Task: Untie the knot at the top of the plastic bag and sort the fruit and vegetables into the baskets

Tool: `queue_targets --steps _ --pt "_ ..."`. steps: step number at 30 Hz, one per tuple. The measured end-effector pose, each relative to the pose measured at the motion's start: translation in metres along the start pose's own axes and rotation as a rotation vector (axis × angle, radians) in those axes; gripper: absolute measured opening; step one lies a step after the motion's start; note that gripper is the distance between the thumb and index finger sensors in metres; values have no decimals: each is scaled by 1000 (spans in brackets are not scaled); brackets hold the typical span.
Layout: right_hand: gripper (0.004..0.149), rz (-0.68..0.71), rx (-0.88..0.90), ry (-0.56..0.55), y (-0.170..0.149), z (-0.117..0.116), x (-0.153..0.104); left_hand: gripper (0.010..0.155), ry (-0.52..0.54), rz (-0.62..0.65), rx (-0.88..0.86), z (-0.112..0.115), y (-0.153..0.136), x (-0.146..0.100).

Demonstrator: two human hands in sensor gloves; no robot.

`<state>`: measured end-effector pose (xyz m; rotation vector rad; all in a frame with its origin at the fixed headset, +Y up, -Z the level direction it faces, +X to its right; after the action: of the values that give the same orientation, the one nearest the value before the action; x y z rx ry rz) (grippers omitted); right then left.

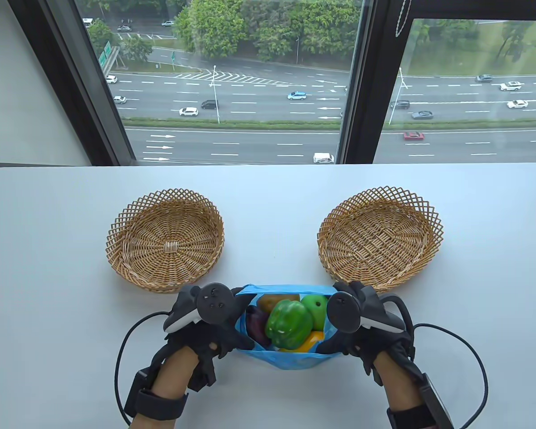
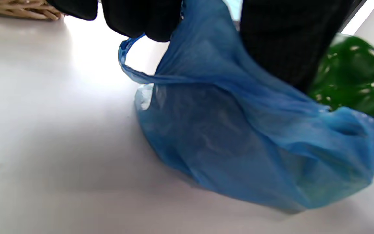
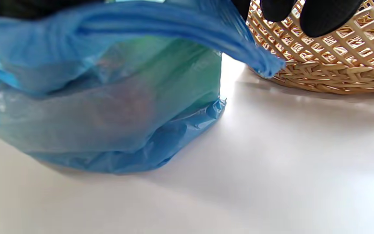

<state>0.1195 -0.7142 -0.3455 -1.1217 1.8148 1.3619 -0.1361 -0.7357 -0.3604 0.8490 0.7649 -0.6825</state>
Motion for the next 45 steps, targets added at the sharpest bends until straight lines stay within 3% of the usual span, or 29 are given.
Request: queue_targets --steps 11,21,26,33,40,45 --pt "121 1 37 67 -4 -9 2 107 -98 -28 -181 20 -25 7" --pt "119 28 212 91 -23 -22 5 103 -67 -27 -169 24 -29 6" --pt "110 31 240 7 -24 -12 -1 102 -15 2 -100 17 -19 0" --pt "89 32 215 -206 -18 18 -20 97 105 77 -135 -1 -8 -11" --pt "73 51 239 -346 -21 37 -38 89 213 153 -159 -17 1 -22" --pt "63 90 237 -533 -19 54 -57 85 377 226 -52 -30 17 -34"
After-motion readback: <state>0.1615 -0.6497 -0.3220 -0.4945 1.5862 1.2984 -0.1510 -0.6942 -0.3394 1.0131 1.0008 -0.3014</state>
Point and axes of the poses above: the tracker on the back of each hand, its own y axis roughly to the thumb side, its own x axis roughly from the wrist to the fingertips, z = x × y, the point moved 4 cm from there along x, roughly from the wrist to the fingertips, and after that the axes turned 3 degrees about z, right-handed, at the moved point
